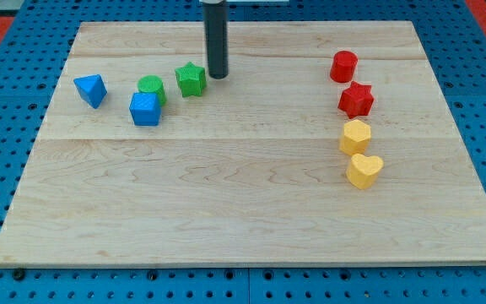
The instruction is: Push the yellow heart and yellow hexagon towards center
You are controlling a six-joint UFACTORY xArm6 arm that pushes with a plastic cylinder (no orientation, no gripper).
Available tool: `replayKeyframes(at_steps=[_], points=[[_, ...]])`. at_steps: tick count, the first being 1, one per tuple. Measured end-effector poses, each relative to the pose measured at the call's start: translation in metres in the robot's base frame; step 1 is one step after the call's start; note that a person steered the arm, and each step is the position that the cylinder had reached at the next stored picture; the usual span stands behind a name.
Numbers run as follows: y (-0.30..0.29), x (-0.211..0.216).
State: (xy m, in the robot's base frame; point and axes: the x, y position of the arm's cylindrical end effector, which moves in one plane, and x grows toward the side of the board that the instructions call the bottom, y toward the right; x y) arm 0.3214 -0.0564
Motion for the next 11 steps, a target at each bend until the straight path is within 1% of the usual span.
replayKeyframes(at_steps=[1, 2, 3, 4, 5, 6, 7, 8, 9, 10, 11], points=[[-0.053, 0.042], [-0.054, 0.048], [0.039, 0.055], [0.096, 0.139], [0.165, 0.210], [0.268, 0.211], [0.278, 0.209], [0.256, 0.207], [0.218, 0.190], [0.221, 0.147], [0.265, 0.143]])
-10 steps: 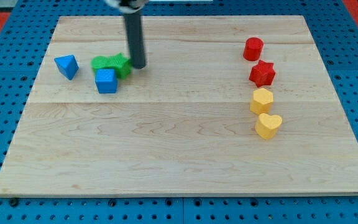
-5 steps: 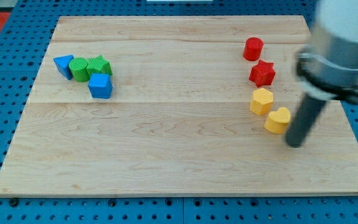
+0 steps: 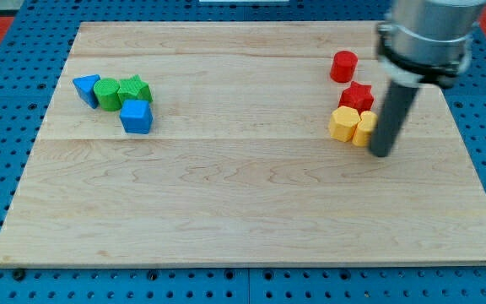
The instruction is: Push the yellow heart and yellow hexagon towards center
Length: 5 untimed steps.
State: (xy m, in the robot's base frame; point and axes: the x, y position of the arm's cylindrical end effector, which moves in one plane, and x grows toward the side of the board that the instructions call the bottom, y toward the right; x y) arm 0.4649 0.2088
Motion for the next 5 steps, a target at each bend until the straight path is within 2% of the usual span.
replayKeyframes(at_steps=[1, 2, 3, 4, 5], points=[[0.033, -0.012], [-0.044, -0.016], [-0.080, -0.061], [-0.147, -0.058], [-0.176, -0.059]])
